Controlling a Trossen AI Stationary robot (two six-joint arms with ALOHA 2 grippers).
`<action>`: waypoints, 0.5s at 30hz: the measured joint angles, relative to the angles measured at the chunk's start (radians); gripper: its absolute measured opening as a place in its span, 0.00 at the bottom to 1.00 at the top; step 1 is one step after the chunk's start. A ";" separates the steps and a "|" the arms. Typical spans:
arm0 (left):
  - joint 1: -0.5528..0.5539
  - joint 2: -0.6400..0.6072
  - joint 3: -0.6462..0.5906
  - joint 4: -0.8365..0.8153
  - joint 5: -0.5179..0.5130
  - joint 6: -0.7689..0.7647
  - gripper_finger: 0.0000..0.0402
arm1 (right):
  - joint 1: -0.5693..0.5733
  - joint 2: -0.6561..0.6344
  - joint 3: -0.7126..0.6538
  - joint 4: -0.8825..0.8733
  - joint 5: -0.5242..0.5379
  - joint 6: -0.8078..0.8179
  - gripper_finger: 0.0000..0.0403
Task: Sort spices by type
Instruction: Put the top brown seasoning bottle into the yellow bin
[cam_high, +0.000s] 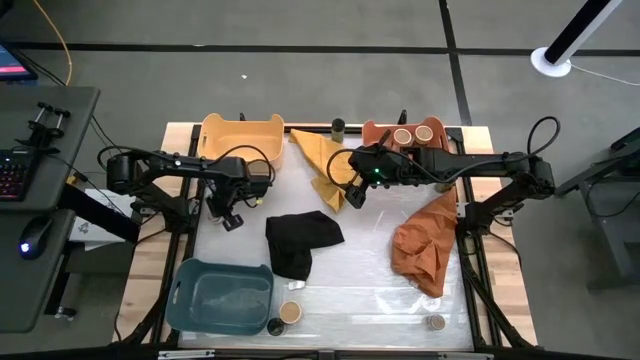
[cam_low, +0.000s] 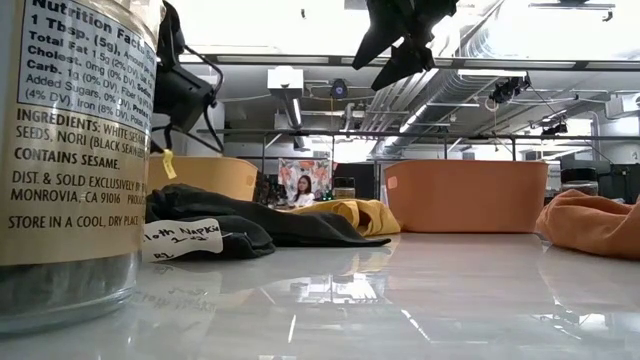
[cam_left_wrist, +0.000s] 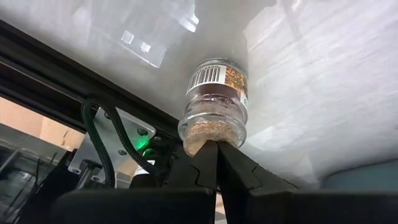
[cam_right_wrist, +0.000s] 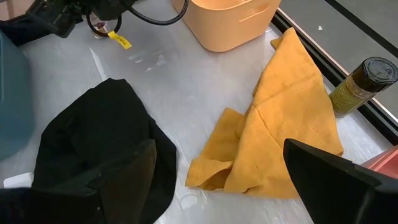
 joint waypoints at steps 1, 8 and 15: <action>0.000 0.000 0.000 0.001 0.000 -0.001 0.00 | 0.000 0.000 0.000 0.000 0.000 0.000 0.86; 0.000 0.000 0.046 0.042 -0.010 -0.026 0.00 | 0.000 0.000 0.000 0.001 0.000 -0.001 0.86; 0.000 0.000 0.114 0.193 -0.016 -0.037 0.00 | 0.000 0.000 0.000 0.008 0.000 0.000 0.86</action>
